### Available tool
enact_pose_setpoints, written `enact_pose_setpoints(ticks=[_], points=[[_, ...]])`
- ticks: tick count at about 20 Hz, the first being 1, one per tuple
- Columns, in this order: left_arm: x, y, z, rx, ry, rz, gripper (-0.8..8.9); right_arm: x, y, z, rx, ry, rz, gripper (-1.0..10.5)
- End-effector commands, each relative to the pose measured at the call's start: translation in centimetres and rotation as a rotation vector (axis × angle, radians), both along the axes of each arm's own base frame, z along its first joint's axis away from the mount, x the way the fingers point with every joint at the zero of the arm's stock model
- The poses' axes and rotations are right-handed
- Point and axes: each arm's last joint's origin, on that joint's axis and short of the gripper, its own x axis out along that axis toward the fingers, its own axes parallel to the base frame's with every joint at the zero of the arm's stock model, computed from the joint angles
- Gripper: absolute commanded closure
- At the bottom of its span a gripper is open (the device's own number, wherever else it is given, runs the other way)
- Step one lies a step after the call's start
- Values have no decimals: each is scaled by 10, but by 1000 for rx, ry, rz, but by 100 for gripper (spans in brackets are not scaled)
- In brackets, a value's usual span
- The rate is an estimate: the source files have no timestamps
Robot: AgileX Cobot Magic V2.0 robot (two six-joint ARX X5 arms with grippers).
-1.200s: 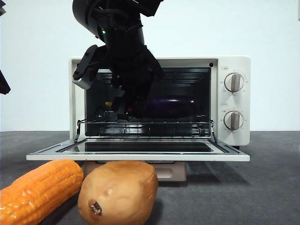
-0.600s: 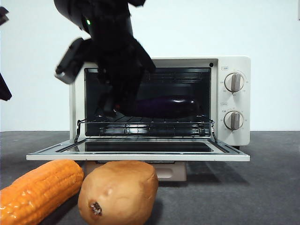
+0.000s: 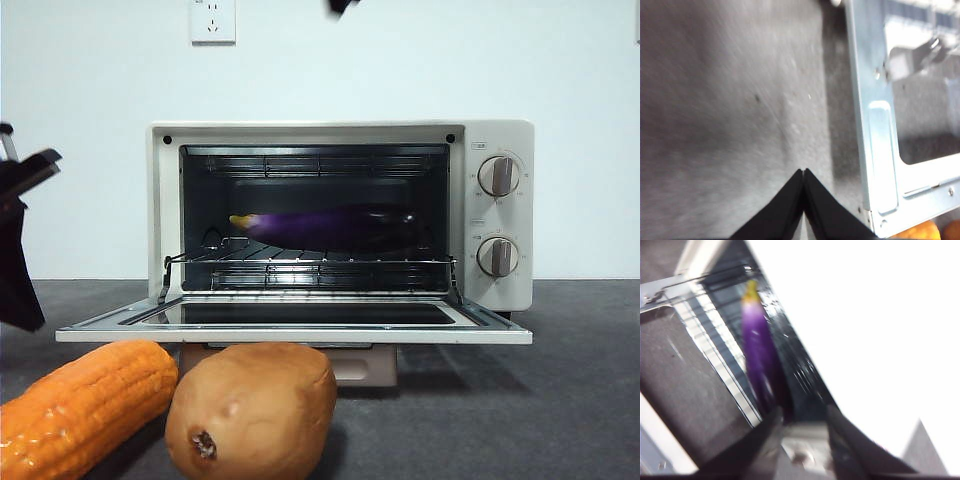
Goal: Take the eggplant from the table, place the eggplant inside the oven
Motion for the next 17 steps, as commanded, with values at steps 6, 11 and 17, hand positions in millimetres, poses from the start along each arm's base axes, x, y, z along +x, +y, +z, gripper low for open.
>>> enact_pose_setpoints(ticks=[6, 11, 17], points=[[10, -4, -22, -79, 72, -50, 810, -31, -43, 47, 198, -44, 20, 928], [11, -6, -31, -154, 119, -91, 810, -45, -68, 65, 271, -86, 25, 943], [12, -9, -39, -236, 151, -154, 810, -57, -90, 78, 328, -129, 19, 943]])
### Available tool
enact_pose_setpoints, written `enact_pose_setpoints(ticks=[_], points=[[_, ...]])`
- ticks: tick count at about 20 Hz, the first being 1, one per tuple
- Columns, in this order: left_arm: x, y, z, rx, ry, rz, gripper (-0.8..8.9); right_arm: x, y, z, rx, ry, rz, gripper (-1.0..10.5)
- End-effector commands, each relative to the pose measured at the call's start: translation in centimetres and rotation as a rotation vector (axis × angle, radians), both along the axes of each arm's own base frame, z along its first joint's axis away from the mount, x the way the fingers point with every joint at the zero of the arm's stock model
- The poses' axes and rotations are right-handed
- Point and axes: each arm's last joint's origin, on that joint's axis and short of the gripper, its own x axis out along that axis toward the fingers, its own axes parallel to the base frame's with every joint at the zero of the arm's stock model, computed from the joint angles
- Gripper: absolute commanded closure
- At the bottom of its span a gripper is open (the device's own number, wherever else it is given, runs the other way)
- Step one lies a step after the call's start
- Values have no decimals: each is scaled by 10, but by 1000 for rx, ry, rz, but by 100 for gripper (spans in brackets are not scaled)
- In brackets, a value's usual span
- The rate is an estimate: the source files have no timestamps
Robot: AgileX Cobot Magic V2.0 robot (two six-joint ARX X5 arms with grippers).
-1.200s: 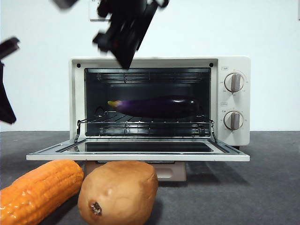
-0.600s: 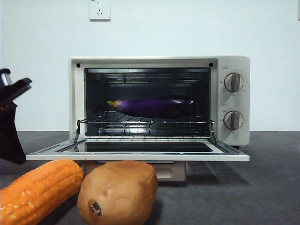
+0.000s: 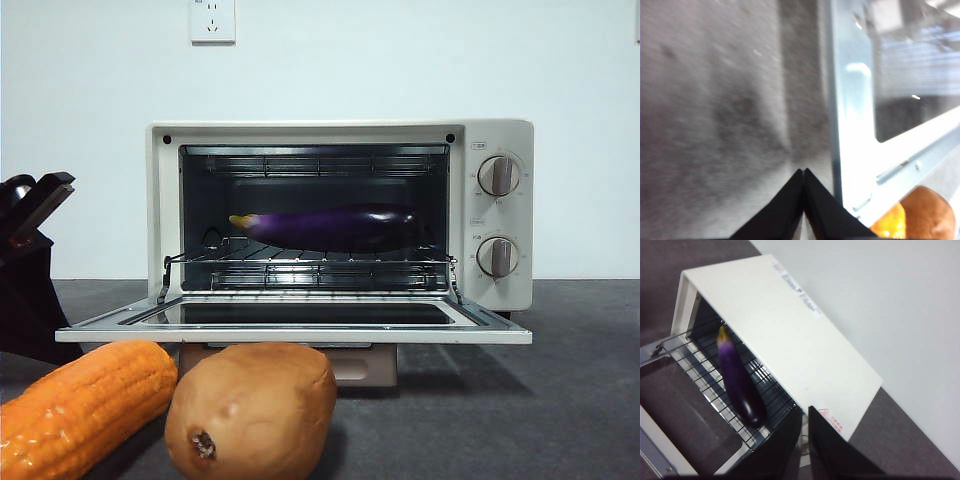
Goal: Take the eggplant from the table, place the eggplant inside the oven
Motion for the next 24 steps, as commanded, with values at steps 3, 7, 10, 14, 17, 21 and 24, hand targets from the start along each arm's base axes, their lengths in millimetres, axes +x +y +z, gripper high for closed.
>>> enact_pose_setpoints(ticks=[3, 7, 10, 14, 17, 21, 24], points=[[2, -2, -10, -52, 8, -69, 810, -10, -13, 14, 69, -32, 2, 943], [2, -3, -10, -71, -24, -107, 810, -16, -23, 18, 93, -49, 3, 943], [4, -3, -7, -138, -54, -126, 810, -20, -30, 22, 111, -59, 3, 943], [9, -4, -1, -277, -125, -180, 810, -25, -39, 24, 125, -66, 2, 943], [14, -5, 4, -354, -192, -219, 810, -29, -46, 24, 132, -54, -4, 943], [24, -6, 13, -388, -256, -212, 810, -34, -55, 23, 141, -27, -19, 943], [37, -6, 27, -402, -310, -197, 810, -38, -61, 20, 141, -1, -30, 943]])
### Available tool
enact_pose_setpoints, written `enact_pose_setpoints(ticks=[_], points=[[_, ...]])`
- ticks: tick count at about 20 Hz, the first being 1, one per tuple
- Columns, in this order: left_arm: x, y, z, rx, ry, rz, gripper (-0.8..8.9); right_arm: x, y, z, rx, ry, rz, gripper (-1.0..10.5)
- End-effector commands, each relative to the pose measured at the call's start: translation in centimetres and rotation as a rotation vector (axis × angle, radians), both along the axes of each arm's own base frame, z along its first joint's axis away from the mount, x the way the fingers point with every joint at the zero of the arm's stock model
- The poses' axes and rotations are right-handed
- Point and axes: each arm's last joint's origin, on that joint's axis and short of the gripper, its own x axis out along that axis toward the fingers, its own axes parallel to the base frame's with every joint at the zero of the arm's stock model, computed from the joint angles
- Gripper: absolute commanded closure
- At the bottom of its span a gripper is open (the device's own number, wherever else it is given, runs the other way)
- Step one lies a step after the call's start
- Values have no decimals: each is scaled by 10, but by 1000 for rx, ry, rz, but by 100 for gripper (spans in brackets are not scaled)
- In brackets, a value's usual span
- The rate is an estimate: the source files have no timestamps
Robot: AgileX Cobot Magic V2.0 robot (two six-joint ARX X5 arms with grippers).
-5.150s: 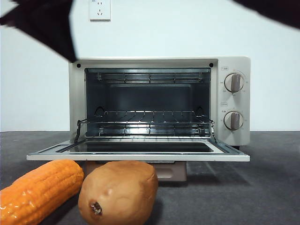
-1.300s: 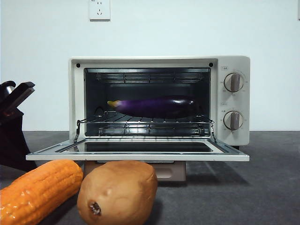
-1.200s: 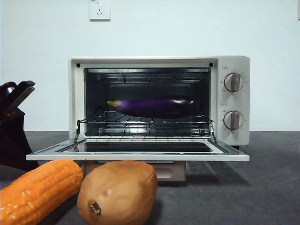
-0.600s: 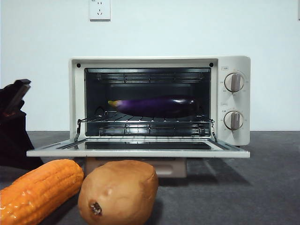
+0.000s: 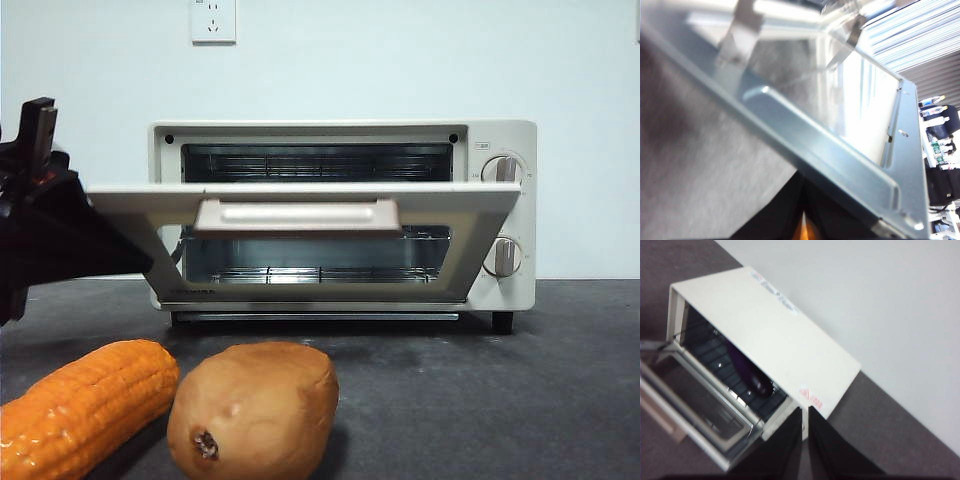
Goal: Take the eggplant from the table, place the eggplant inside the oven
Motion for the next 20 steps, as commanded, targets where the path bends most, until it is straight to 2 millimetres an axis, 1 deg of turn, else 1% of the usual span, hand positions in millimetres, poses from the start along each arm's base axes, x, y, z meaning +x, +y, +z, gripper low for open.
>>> enact_pose_setpoints(ticks=[1, 5, 7, 10, 12, 15, 17, 20], points=[[20, -2, 21, -45, -60, 14, 810, -4, -4, 3, 44, 27, -13, 943], [42, 0, 52, -81, -141, 49, 810, -6, -7, -3, 25, 78, -34, 943], [52, 0, 72, -98, -179, 66, 810, -7, -9, -6, 9, 108, -45, 943], [65, 1, 100, -111, -217, 101, 809, -7, -9, -11, -8, 141, -55, 943], [69, 0, 115, -126, -222, 108, 809, -6, -6, -17, -26, 159, -45, 943], [64, -2, 131, -101, -236, 144, 809, -3, 2, -32, -58, 215, -3, 943], [55, -7, 139, -53, -255, 181, 809, 0, 8, -47, -96, 254, 15, 943], [34, -15, 150, 84, -301, 227, 809, 7, 16, -74, -198, 296, 27, 943]])
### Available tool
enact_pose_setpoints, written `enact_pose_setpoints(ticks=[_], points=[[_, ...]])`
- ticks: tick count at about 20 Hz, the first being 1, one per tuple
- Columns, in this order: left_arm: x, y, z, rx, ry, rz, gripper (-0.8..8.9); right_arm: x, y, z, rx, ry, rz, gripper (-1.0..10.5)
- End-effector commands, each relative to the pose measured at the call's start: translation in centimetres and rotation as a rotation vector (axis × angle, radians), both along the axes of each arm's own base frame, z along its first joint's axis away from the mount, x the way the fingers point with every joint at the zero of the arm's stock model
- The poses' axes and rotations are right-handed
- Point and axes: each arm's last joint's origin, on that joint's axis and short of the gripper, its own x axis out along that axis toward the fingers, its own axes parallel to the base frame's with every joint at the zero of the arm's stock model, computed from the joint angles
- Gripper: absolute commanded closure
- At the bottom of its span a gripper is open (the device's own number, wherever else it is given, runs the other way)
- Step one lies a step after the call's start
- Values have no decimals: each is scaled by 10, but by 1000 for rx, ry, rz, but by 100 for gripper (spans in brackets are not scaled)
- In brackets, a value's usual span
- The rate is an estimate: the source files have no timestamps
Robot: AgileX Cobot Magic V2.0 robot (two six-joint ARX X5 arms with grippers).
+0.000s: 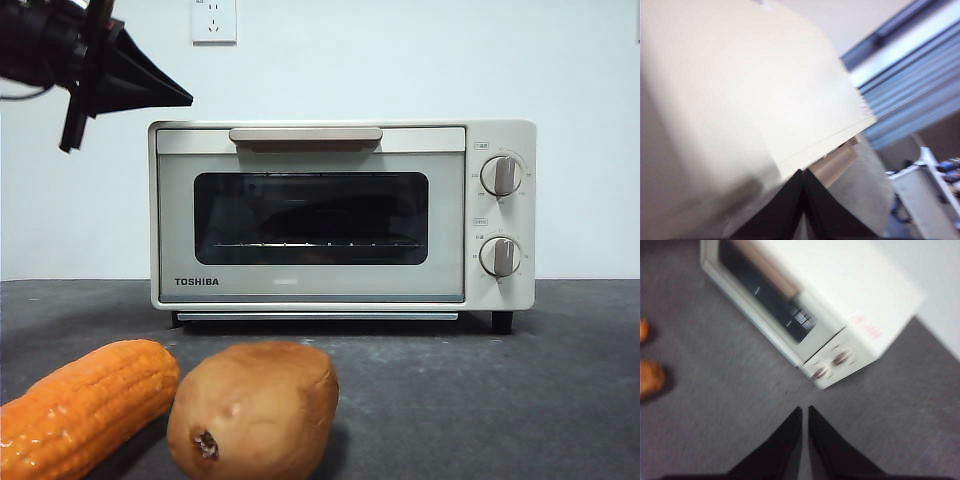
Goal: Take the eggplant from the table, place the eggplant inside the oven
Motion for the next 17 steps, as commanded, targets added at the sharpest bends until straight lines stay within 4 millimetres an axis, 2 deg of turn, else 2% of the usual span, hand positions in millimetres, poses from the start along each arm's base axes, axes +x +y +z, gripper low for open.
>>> enact_pose_setpoints(ticks=[1, 4, 7, 11, 14, 17], points=[[-21, -8, 16, 171, -94, 43, 809, 8, 10, -25, -91, 40, 27, 943], [-50, -18, 25, 373, -120, 95, 809, 19, 16, -52, -120, 87, 44, 943], [-77, -27, 33, 556, -147, 147, 809, 36, 17, -78, -64, 148, 44, 942], [-106, -33, 37, 623, -206, 181, 809, 58, 5, -100, 61, 196, -5, 943], [-123, -31, 26, 616, -231, 235, 809, 76, -11, -112, 239, 176, -89, 943], [-141, -24, -4, 582, -240, 327, 809, 88, -29, -130, 437, 92, -160, 943]])
